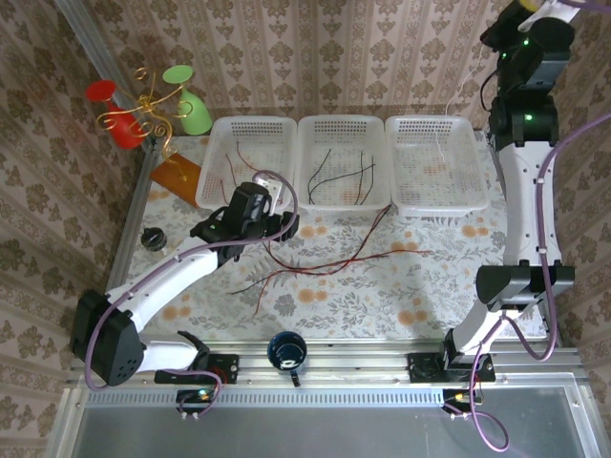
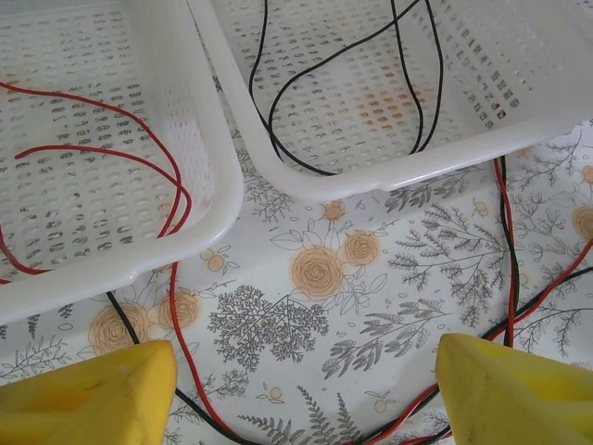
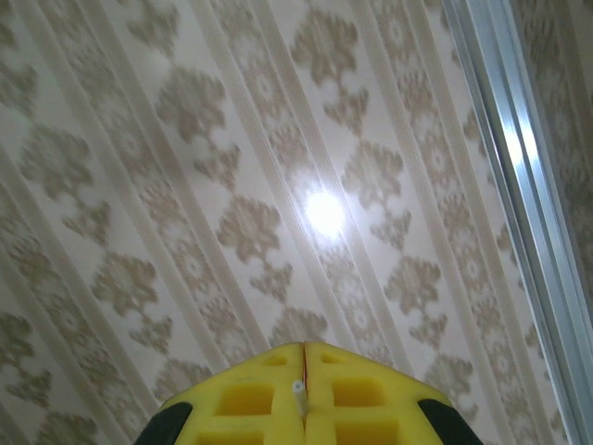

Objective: Untangle the cables
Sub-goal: Place the cable in the container.

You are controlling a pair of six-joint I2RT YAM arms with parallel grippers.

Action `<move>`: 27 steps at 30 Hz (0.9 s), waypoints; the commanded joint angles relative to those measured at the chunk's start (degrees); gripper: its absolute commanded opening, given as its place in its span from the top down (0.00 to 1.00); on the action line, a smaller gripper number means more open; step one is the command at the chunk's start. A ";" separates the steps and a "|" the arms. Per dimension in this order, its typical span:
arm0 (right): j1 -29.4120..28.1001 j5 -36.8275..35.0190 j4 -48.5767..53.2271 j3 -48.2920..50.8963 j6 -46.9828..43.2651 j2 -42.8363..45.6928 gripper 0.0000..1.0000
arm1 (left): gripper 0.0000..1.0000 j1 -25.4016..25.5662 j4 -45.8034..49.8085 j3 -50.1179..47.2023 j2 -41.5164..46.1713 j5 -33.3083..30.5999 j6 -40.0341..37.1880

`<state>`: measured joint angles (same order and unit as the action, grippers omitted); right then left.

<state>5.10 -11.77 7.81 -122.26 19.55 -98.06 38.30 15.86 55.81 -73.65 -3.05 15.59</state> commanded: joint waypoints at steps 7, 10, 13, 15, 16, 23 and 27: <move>-3.42 -10.06 9.86 19.66 4.68 -5.42 1.00 | 0.25 1.84 -1.53 -1.10 1.31 -1.52 2.31; -5.28 -15.30 13.90 21.16 6.33 -8.95 1.00 | 0.25 2.50 -1.44 -1.05 0.96 -1.61 2.60; -6.51 -19.82 16.59 20.65 4.13 -13.63 1.00 | 0.25 3.08 -1.08 -0.50 0.62 -1.95 2.63; -6.30 -22.53 19.87 19.78 4.87 -16.77 1.00 | 0.26 3.48 -0.83 -0.41 0.69 -2.45 2.77; -6.08 -23.64 21.66 19.36 5.59 -18.20 1.00 | 0.25 3.77 -0.74 -0.35 0.82 -2.61 2.87; -4.48 -22.20 28.98 17.43 6.45 -23.92 1.00 | 0.25 5.02 -0.34 -0.98 0.81 -3.19 3.30; -3.17 -15.12 33.81 14.03 6.15 -28.16 1.00 | 0.25 5.69 0.18 -0.70 0.61 -3.67 3.28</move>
<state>1.32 -30.02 36.05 -104.16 24.64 -123.68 43.35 15.40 55.46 -73.58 -5.45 18.02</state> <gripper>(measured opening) 0.059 0.747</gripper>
